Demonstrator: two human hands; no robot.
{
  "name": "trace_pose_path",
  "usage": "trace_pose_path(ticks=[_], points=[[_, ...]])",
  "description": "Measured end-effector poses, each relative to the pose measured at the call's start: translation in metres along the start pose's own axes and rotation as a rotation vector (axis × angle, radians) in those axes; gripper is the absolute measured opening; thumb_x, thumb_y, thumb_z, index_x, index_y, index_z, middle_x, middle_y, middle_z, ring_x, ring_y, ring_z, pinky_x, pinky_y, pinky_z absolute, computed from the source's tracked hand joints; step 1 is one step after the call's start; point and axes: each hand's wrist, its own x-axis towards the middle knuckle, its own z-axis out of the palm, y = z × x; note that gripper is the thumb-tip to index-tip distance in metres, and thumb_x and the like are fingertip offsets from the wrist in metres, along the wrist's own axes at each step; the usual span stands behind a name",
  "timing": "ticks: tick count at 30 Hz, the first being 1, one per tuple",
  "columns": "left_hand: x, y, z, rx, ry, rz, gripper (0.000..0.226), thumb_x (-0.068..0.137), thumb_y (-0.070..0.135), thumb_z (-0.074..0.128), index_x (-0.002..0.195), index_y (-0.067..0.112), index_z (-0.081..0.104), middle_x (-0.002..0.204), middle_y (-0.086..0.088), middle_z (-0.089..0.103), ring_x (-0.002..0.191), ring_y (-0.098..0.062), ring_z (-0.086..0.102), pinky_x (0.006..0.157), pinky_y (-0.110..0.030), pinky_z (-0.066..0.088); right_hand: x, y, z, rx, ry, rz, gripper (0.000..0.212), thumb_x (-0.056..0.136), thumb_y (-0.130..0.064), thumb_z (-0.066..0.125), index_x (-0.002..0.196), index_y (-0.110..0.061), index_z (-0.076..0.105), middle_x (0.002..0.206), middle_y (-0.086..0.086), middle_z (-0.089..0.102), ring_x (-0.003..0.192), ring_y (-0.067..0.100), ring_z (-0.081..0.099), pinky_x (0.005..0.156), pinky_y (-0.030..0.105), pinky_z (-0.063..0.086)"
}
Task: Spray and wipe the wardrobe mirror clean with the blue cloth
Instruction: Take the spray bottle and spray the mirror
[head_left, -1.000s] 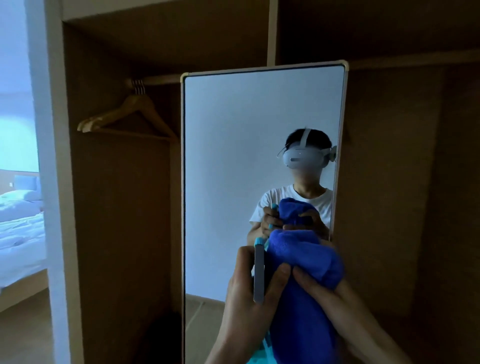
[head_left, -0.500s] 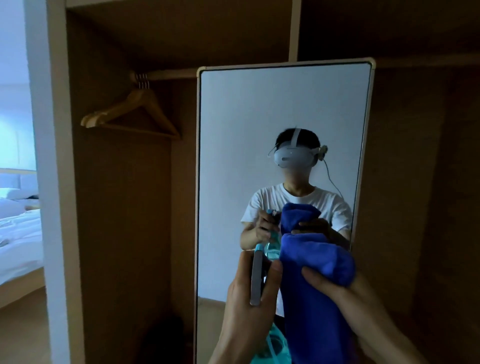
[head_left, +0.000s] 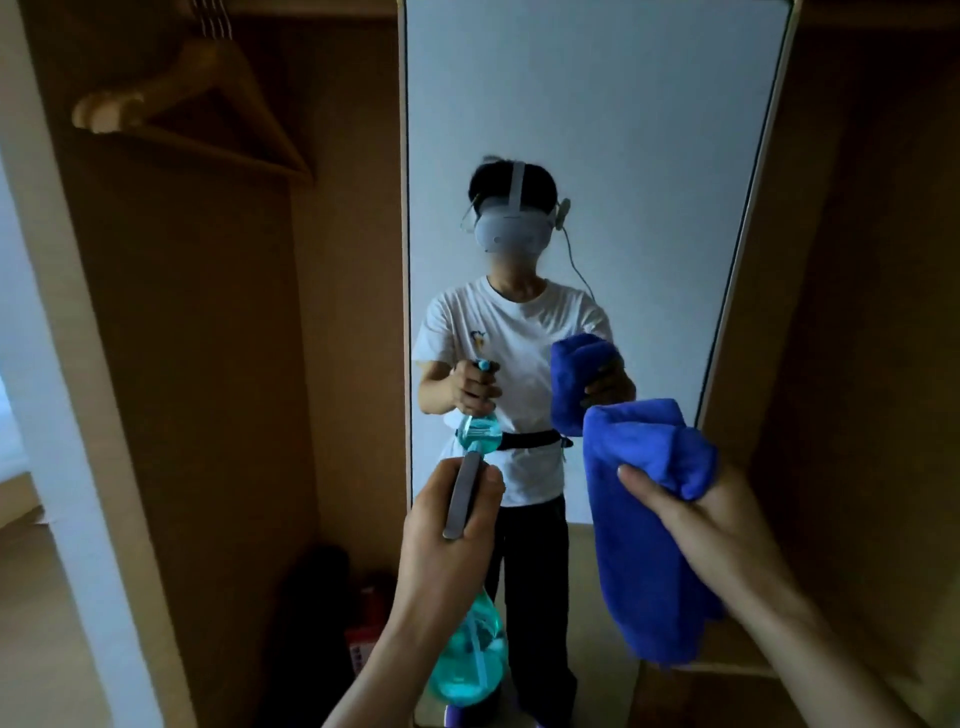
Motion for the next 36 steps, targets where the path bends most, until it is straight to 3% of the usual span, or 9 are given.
trace_pose_path(ticks=[3, 8, 10, 12, 17, 21, 25, 28, 36], points=[[-0.01, -0.007, -0.008, -0.024, -0.052, -0.043, 0.019, 0.101, 0.028, 0.064, 0.091, 0.012, 0.066, 0.084, -0.017, 0.065, 0.075, -0.034, 0.061, 0.064, -0.042, 0.048, -0.014, 0.005, 0.005, -0.057, 0.008, 0.062, 0.019, 0.082, -0.031, 0.078, 0.094, -0.02, 0.067, 0.082, 0.002, 0.071, 0.08, 0.017, 0.068, 0.074, 0.042, 0.053], [-0.023, -0.013, -0.014, -0.063, -0.106, -0.113, 0.018, 0.1, 0.031, 0.064, 0.093, 0.014, 0.067, 0.083, -0.015, 0.065, 0.071, -0.026, 0.061, 0.061, -0.033, 0.046, -0.033, 0.014, 0.007, -0.068, 0.019, 0.125, 0.02, 0.083, -0.03, 0.078, 0.098, -0.031, 0.065, 0.085, -0.018, 0.07, 0.08, -0.005, 0.065, 0.071, 0.026, 0.049], [-0.024, -0.012, -0.013, -0.071, -0.097, -0.115, 0.019, 0.1, 0.031, 0.064, 0.092, 0.014, 0.066, 0.081, -0.014, 0.066, 0.073, -0.032, 0.063, 0.061, -0.033, 0.046, -0.031, 0.022, 0.011, -0.077, -0.004, 0.21, 0.019, 0.087, -0.021, 0.074, 0.105, -0.025, 0.067, 0.091, -0.01, 0.073, 0.087, 0.006, 0.067, 0.07, 0.02, 0.046], [-0.024, -0.008, -0.011, -0.071, -0.072, -0.105, 0.022, 0.1, 0.034, 0.063, 0.092, 0.015, 0.067, 0.08, -0.012, 0.067, 0.077, -0.035, 0.064, 0.061, -0.034, 0.047, -0.025, 0.03, 0.014, -0.025, -0.031, 0.319, 0.017, 0.093, -0.01, 0.066, 0.106, 0.002, 0.066, 0.1, 0.02, 0.07, 0.094, 0.034, 0.065, 0.065, 0.014, 0.039], [-0.013, 0.015, -0.007, -0.048, -0.033, -0.02, 0.027, 0.097, 0.046, 0.059, 0.092, 0.022, 0.068, 0.08, 0.002, 0.071, 0.071, -0.012, 0.064, 0.062, -0.025, 0.049, -0.034, -0.005, 0.007, -0.042, 0.034, 0.14, 0.029, 0.081, -0.028, 0.078, 0.096, -0.006, 0.066, 0.087, 0.022, 0.068, 0.082, 0.037, 0.066, 0.078, 0.047, 0.052], [-0.004, 0.038, -0.005, -0.052, -0.02, 0.063, 0.022, 0.098, 0.042, 0.06, 0.09, 0.023, 0.067, 0.082, 0.005, 0.072, 0.074, -0.006, 0.066, 0.061, -0.017, 0.048, -0.026, -0.031, 0.013, -0.016, 0.047, 0.032, 0.057, 0.069, -0.06, 0.074, 0.086, -0.005, 0.065, 0.08, 0.026, 0.065, 0.078, 0.042, 0.064, 0.074, 0.054, 0.051], [0.006, 0.064, -0.004, -0.122, -0.014, 0.134, 0.019, 0.099, 0.034, 0.063, 0.092, 0.017, 0.067, 0.076, 0.004, 0.069, 0.066, -0.004, 0.062, 0.057, -0.014, 0.046, -0.018, -0.046, 0.011, 0.041, 0.043, -0.046, 0.031, 0.079, -0.037, 0.078, 0.094, -0.012, 0.067, 0.083, 0.013, 0.07, 0.081, 0.029, 0.068, 0.074, 0.048, 0.054], [0.018, 0.085, -0.004, -0.125, 0.014, 0.216, 0.021, 0.1, 0.03, 0.063, 0.091, 0.012, 0.066, 0.074, 0.001, 0.066, 0.062, -0.003, 0.058, 0.055, -0.014, 0.044, -0.014, -0.055, 0.009, 0.1, 0.043, -0.086, 0.023, 0.079, -0.034, 0.079, 0.093, -0.021, 0.067, 0.078, -0.004, 0.07, 0.073, 0.007, 0.066, 0.065, 0.027, 0.049], [0.052, 0.132, -0.005, -0.081, 0.124, 0.318, 0.025, 0.1, 0.039, 0.064, 0.088, 0.017, 0.064, 0.069, 0.01, 0.062, 0.057, -0.002, 0.053, 0.049, -0.015, 0.04, 0.002, -0.083, 0.001, 0.163, 0.08, -0.205, 0.024, 0.08, -0.028, 0.077, 0.072, -0.018, 0.058, 0.056, -0.008, 0.06, 0.06, 0.006, 0.061, 0.06, 0.024, 0.046]])
